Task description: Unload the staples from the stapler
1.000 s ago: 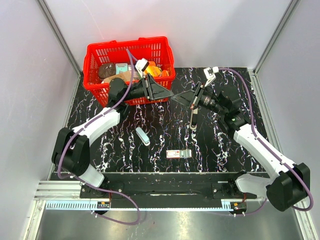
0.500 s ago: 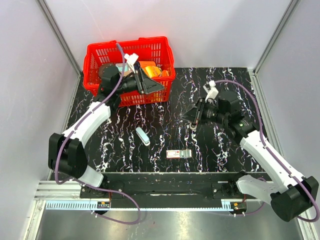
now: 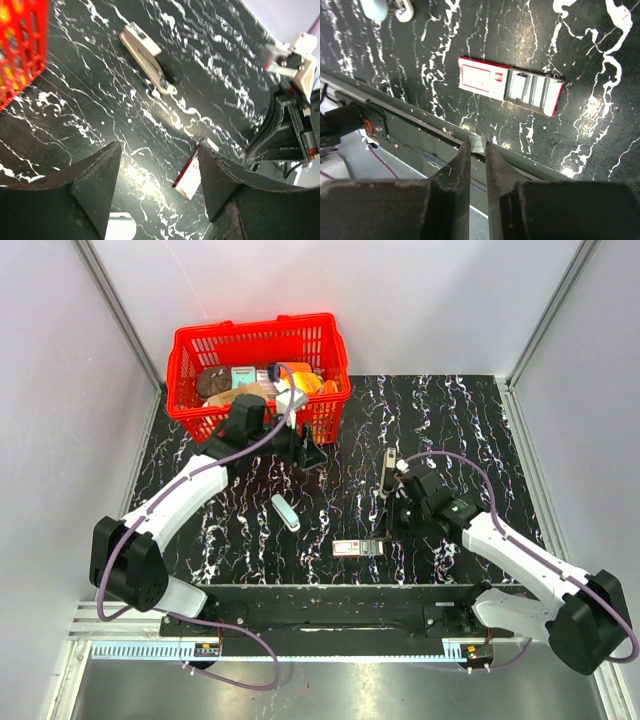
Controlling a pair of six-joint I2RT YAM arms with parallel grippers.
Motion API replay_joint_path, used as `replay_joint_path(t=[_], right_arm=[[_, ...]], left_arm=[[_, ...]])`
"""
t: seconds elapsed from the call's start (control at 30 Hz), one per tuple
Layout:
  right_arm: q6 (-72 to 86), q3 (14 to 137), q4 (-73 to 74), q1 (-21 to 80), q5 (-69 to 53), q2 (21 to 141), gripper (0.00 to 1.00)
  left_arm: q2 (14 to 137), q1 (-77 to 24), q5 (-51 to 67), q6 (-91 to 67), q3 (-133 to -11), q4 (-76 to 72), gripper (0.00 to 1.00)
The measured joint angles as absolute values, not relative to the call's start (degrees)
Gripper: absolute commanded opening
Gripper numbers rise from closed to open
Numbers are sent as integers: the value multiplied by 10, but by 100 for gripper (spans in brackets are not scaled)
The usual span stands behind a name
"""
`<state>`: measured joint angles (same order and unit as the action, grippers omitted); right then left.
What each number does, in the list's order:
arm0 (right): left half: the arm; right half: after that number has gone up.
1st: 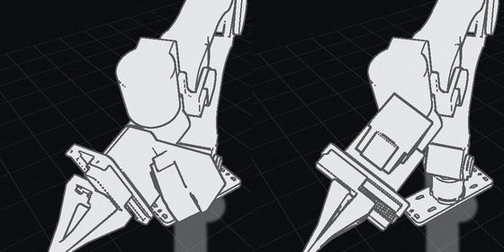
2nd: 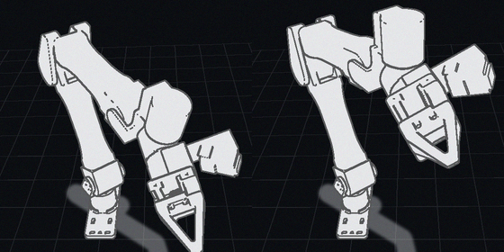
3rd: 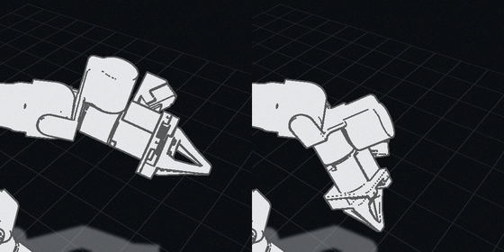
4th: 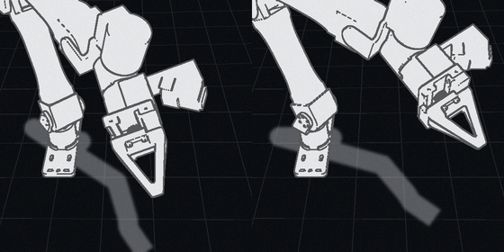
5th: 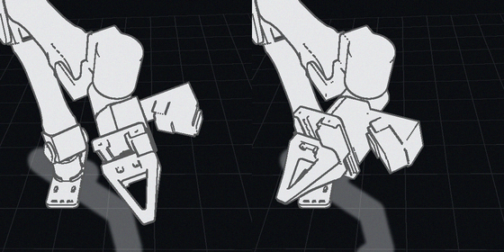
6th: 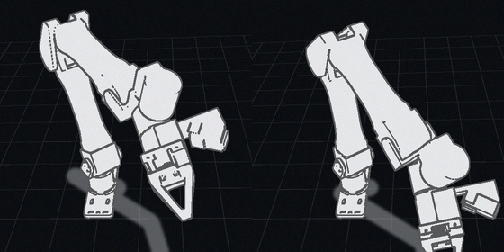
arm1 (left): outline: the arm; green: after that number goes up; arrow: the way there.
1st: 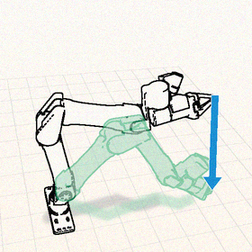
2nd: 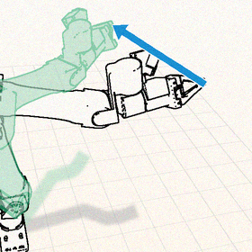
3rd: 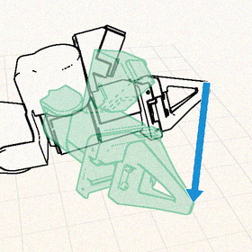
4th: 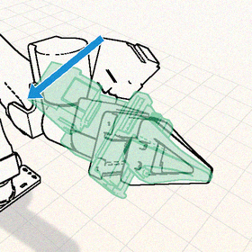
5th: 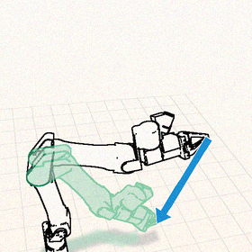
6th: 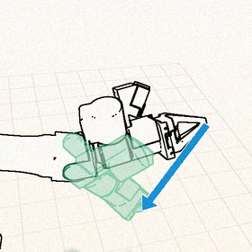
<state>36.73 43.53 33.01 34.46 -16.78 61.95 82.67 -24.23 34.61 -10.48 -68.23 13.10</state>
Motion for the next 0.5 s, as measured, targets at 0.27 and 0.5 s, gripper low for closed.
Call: replay_joint_path(t=[0.27,0.5], right_arm=[[390,431,329,406,-86,672,0],[398,441,334,450,-18,729,0]], left_arm=[[825,-296,296,-30,-665,173,66],[825,-303,277,-15,-665,180,66]])
